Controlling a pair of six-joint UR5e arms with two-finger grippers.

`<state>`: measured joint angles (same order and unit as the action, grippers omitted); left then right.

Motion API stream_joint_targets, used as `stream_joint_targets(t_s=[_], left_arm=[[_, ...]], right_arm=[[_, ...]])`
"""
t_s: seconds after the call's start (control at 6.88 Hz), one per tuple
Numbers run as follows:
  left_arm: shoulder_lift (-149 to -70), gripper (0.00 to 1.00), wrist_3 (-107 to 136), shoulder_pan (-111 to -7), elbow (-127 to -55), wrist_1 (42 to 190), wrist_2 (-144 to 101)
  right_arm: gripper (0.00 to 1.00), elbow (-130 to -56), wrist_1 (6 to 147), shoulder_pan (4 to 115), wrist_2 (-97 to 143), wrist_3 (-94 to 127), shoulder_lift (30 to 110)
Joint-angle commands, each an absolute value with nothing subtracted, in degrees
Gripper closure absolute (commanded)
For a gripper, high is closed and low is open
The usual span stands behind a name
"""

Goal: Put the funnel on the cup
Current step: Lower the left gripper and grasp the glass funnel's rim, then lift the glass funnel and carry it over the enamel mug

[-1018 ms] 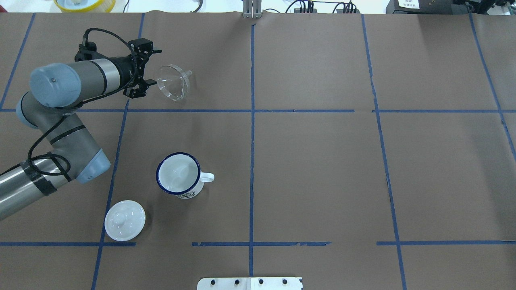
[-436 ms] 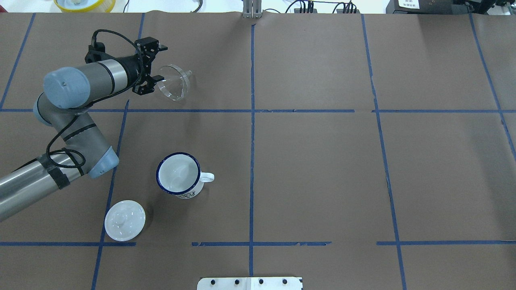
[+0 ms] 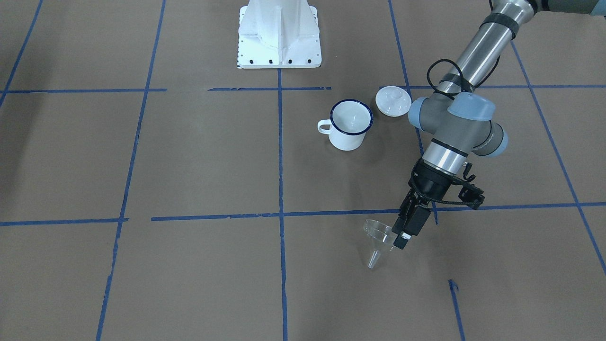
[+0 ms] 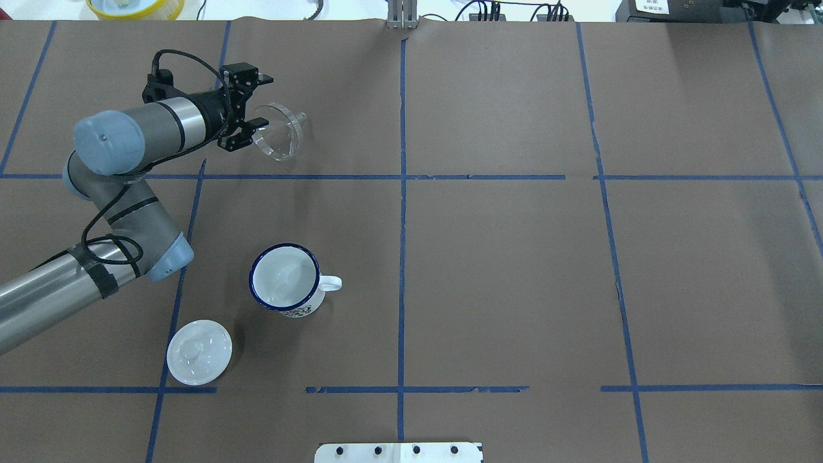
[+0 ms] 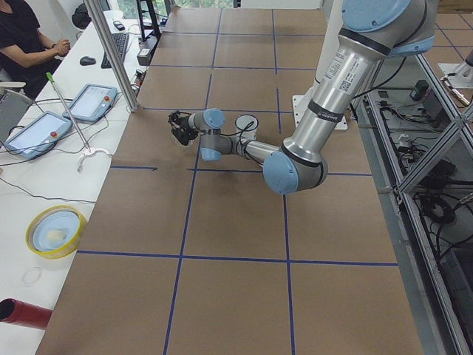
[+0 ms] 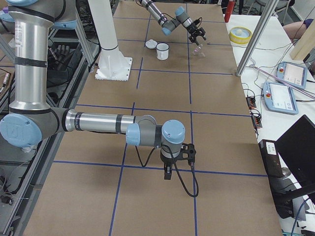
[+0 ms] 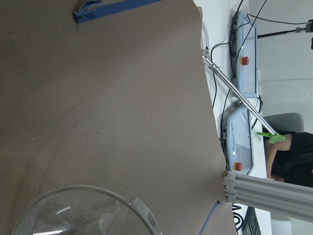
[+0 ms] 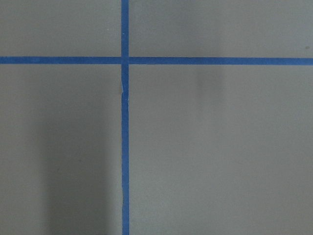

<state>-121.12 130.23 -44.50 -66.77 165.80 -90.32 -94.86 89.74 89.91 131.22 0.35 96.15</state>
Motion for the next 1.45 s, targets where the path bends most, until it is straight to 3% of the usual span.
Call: stream_joint_targets(t_s=[0.0, 0.15, 0.29, 0.44, 0.73, 1.02, 1.31], left_arm=[[-122.3, 0.37, 130.3, -44.5, -64.7, 166.5, -90.3], [-122.4, 0.52, 130.3, -44.5, -64.7, 166.4, -90.3], [-122.5, 0.61, 130.3, -44.5, -64.5, 166.4, -90.3], [-122.6, 0.78, 130.3, -44.5, -64.5, 166.5, -90.3], [-122.8, 1.0, 130.2, -44.2, -64.2, 166.4, -90.2], [-123.0, 1.0, 130.4, -45.1, -68.4, 165.9, -90.1], [-123.0, 1.0, 129.5, -47.3, -78.1, 153.3, -92.9]], right_arm=[[0.0, -94.9, 89.7, 89.9, 131.2, 0.4, 96.2], [0.0, -94.9, 89.7, 89.9, 131.2, 0.4, 96.2], [0.0, -94.9, 89.7, 89.9, 131.2, 0.4, 96.2], [0.0, -94.8, 89.7, 89.9, 131.2, 0.4, 96.2], [0.0, -94.8, 89.7, 89.9, 131.2, 0.4, 96.2], [0.0, -94.9, 89.7, 89.9, 131.2, 0.4, 96.2], [0.0, -94.9, 89.7, 89.9, 131.2, 0.4, 96.2]])
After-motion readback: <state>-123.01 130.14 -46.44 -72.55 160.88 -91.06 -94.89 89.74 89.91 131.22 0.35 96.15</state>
